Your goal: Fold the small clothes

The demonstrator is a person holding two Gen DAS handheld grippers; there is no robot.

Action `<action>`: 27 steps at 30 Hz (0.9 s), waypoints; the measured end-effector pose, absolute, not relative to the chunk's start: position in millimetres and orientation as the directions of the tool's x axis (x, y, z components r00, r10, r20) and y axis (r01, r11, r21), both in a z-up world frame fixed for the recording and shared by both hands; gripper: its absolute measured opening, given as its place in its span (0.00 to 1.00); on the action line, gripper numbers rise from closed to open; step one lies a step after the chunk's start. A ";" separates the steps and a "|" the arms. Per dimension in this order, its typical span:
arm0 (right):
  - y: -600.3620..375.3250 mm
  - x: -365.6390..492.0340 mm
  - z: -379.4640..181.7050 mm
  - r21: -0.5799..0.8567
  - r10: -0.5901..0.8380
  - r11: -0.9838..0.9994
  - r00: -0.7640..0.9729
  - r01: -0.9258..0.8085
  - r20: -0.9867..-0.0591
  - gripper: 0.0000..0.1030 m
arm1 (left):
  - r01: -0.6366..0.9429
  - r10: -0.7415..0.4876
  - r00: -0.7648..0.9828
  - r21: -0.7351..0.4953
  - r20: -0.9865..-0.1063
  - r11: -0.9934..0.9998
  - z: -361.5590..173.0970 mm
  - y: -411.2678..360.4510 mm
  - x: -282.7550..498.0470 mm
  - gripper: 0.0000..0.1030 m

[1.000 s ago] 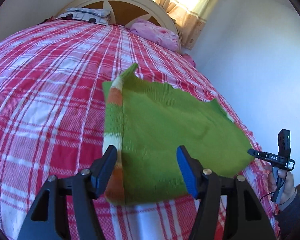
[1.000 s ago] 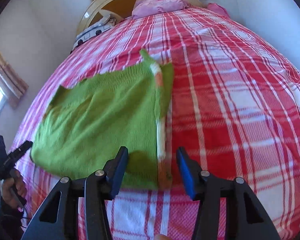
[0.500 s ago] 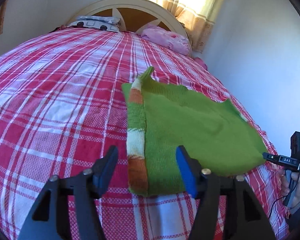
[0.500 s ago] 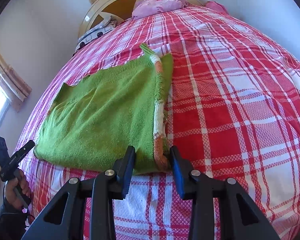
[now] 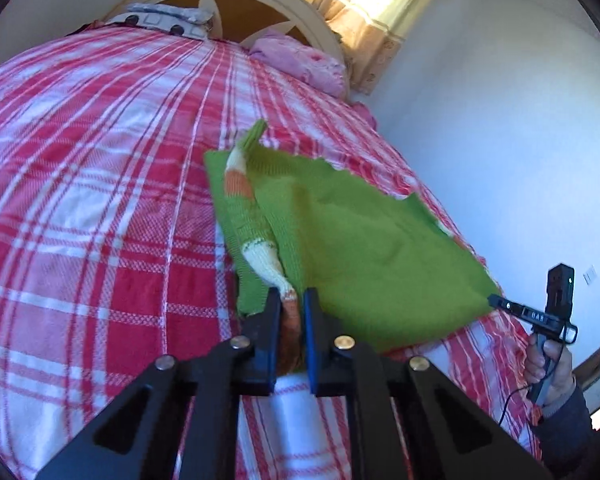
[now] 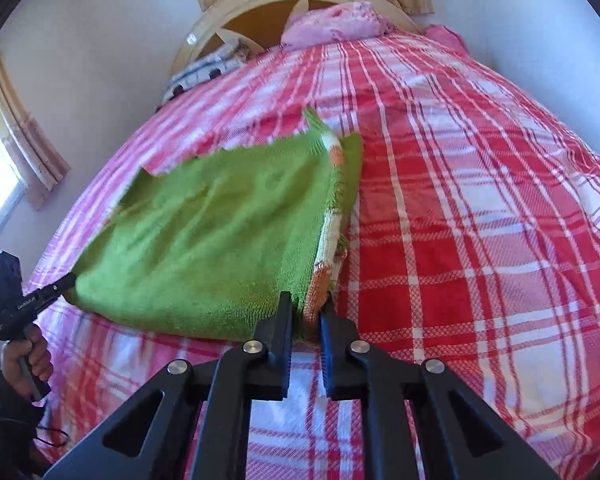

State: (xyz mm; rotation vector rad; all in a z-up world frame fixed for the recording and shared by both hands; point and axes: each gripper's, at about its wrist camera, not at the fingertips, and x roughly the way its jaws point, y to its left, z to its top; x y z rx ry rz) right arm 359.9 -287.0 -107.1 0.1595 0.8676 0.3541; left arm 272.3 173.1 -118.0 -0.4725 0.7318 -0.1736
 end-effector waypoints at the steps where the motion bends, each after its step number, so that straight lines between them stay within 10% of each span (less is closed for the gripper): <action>1: -286.9 356.7 -106.8 0.281 0.372 0.928 0.590 -0.244 -0.717 0.10 | -0.014 -0.308 0.727 -0.462 -0.613 0.887 -117.8 172.2 270.4 0.10; 12: -298.2 362.7 -137.5 0.314 0.364 0.931 0.554 -0.187 -0.749 0.13 | -0.047 -0.290 0.671 -0.430 -0.683 0.902 -147.9 165.9 266.7 0.11; 16: -299.8 353.7 -119.0 0.249 0.283 0.958 0.625 -0.143 -0.727 0.54 | -0.037 -0.290 0.669 -0.420 -0.684 0.907 -148.3 164.8 259.6 0.11; 21: -280.2 344.1 -85.2 0.138 0.205 0.979 0.741 -0.151 -0.640 0.57 | -0.058 -0.244 0.694 -0.390 -0.678 0.919 -141.6 164.9 256.6 0.16; 27: -225.6 359.2 -90.4 0.090 0.303 0.940 0.686 -0.328 -0.662 0.57 | -0.108 -0.153 0.764 -0.359 -0.626 0.927 -121.2 166.5 253.9 0.64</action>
